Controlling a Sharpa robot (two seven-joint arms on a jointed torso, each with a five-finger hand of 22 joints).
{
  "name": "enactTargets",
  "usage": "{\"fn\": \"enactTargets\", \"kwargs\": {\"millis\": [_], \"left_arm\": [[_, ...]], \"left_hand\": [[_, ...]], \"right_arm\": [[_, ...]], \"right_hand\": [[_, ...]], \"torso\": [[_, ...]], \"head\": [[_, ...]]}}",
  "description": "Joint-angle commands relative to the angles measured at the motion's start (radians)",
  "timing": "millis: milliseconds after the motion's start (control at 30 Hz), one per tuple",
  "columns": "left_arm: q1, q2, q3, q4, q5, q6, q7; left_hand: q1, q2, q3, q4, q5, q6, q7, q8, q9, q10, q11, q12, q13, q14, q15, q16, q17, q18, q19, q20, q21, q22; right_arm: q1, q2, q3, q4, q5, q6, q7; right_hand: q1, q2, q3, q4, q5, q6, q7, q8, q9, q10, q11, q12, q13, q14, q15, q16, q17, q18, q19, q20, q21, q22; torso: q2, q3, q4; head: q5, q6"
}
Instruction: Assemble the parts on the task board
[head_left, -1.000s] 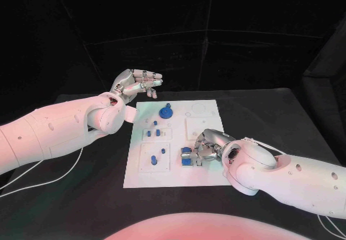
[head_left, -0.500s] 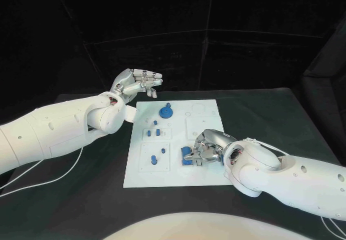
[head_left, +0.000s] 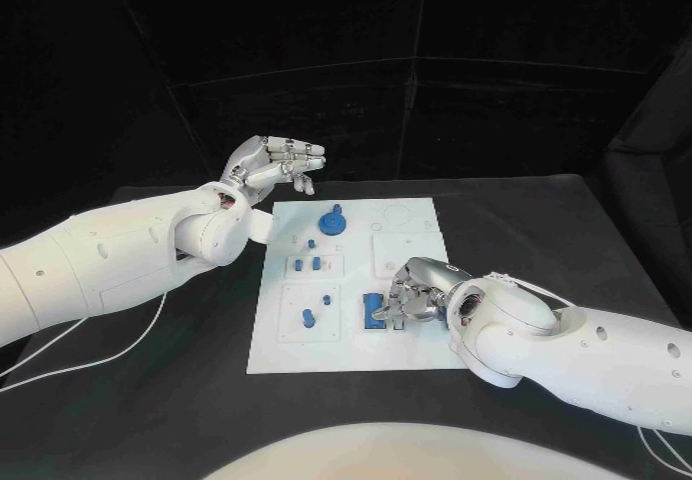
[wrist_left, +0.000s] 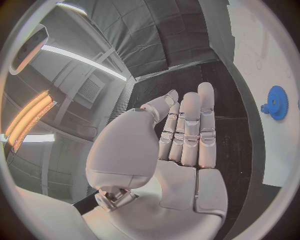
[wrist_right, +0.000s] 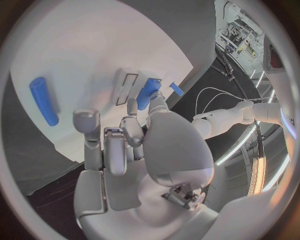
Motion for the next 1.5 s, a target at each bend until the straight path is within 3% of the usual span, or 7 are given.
{"fn": "enactTargets", "kwargs": {"millis": [33, 133, 300, 467, 633, 833, 1500], "left_arm": [[0.002, 0.001, 0.001, 0.000, 0.002, 0.010, 0.004], [0.002, 0.000, 0.001, 0.000, 0.002, 0.010, 0.004], [0.002, 0.000, 0.001, 0.001, 0.002, 0.009, 0.004], [0.001, -0.001, 0.000, 0.001, 0.002, 0.009, 0.003], [0.001, 0.000, 0.000, 0.001, 0.002, 0.009, 0.003], [0.001, 0.002, 0.000, 0.001, 0.002, 0.007, 0.002], [0.002, 0.000, 0.000, 0.003, 0.002, 0.010, 0.002]], "left_hand": [[-0.011, 0.002, -0.006, 0.001, 0.005, -0.007, 0.001, 0.004, -0.001, -0.009, 0.000, 0.006, -0.001, -0.010, 0.000, 0.004, -0.001, 0.013, -0.008, 0.002, -0.006, -0.001], [-0.011, 0.002, -0.006, 0.001, 0.005, -0.007, 0.001, 0.004, -0.001, -0.009, 0.000, 0.006, -0.001, -0.010, 0.000, 0.004, -0.001, 0.013, -0.008, 0.002, -0.006, -0.001], [-0.012, 0.003, -0.007, 0.001, 0.005, -0.007, 0.001, 0.004, -0.001, -0.010, 0.000, 0.007, -0.001, -0.010, 0.000, 0.005, -0.001, 0.013, -0.008, 0.002, -0.007, -0.001], [-0.012, 0.003, -0.007, 0.001, 0.005, -0.007, 0.001, 0.004, -0.001, -0.010, 0.000, 0.007, -0.001, -0.010, 0.000, 0.005, -0.001, 0.013, -0.008, 0.002, -0.007, -0.001], [-0.012, 0.003, -0.007, 0.001, 0.005, -0.007, 0.001, 0.004, -0.001, -0.010, 0.000, 0.007, -0.001, -0.010, 0.000, 0.005, -0.001, 0.013, -0.008, 0.002, -0.007, -0.001], [-0.012, 0.003, -0.007, 0.001, 0.005, -0.007, 0.001, 0.004, -0.001, -0.010, 0.000, 0.007, -0.001, -0.010, 0.000, 0.005, -0.001, 0.013, -0.008, 0.002, -0.007, -0.001], [-0.010, 0.003, -0.007, 0.000, 0.005, -0.007, 0.000, 0.005, -0.001, -0.010, 0.000, 0.008, -0.001, -0.010, 0.000, 0.005, -0.001, 0.013, -0.008, 0.002, -0.007, -0.002]], "right_arm": [[0.001, 0.000, 0.000, 0.003, -0.009, 0.024, 0.018], [0.001, -0.006, 0.000, 0.007, -0.009, -0.003, 0.031], [0.001, -0.044, 0.000, 0.026, 0.022, -0.080, 0.085], [0.008, -0.123, 0.002, 0.058, 0.143, -0.098, 0.149], [0.025, -0.218, 0.002, 0.083, 0.218, -0.074, 0.180], [0.031, -0.285, 0.002, 0.087, 0.147, -0.051, 0.156], [0.017, -0.245, 0.000, 0.038, -0.018, 0.057, 0.037]], "right_hand": [[0.014, 0.000, -0.001, -0.008, 0.006, -0.007, -0.001, 0.007, 0.001, 0.004, -0.002, -0.004, 0.000, 0.087, -0.003, -0.005, 0.163, -0.003, -0.004, 0.001, -0.004, 0.000], [0.019, 0.002, -0.005, -0.014, 0.020, -0.008, -0.001, 0.007, 0.002, 0.005, -0.001, -0.004, 0.001, 0.087, -0.003, -0.005, 0.162, -0.003, -0.003, 0.001, -0.004, 0.001], [0.020, 0.014, -0.024, -0.019, 0.103, -0.024, 0.005, -0.004, -0.003, 0.005, 0.002, -0.005, 0.004, 0.088, 0.000, -0.004, 0.167, -0.004, -0.001, 0.002, -0.002, 0.005], [0.011, 0.015, -0.044, -0.014, 0.118, -0.058, 0.018, -0.037, -0.018, 0.005, 0.013, -0.006, 0.006, 0.089, 0.008, -0.001, 0.173, -0.005, -0.001, 0.008, -0.002, 0.006], [0.053, 0.051, -0.039, -0.035, 0.152, -0.072, 0.036, -0.104, -0.049, 0.010, 0.027, 0.009, 0.025, 0.090, 0.020, 0.000, 0.176, -0.005, -0.001, 0.018, 0.001, 0.011], [0.072, 0.061, -0.053, -0.050, 0.167, -0.038, 0.041, -0.168, -0.078, 0.012, 0.032, 0.006, 0.027, 0.091, 0.025, 0.003, 0.182, -0.007, 0.006, 0.025, 0.011, 0.031], [0.029, 0.054, -0.106, -0.027, 0.154, 0.029, 0.028, -0.196, -0.082, 0.022, 0.023, 0.014, 0.041, 0.090, 0.018, 0.002, 0.181, -0.008, 0.007, 0.021, 0.014, 0.039]], "torso": [[0.000, -0.0003, -0.0008], [0.000, 0.0001, -0.0008], [-0.001, 0.0003, -0.0017], [-0.002, 0.0001, -0.0013], [-0.001, -0.0004, -0.0025], [-0.001, 0.0002, -0.0026], [0.000, 0.0005, -0.0004]], "head": [[0.000, -0.001], [0.000, -0.001], [-0.006, 0.003], [-0.015, 0.008], [-0.030, 0.013], [-0.043, 0.014], [-0.052, 0.009]]}}
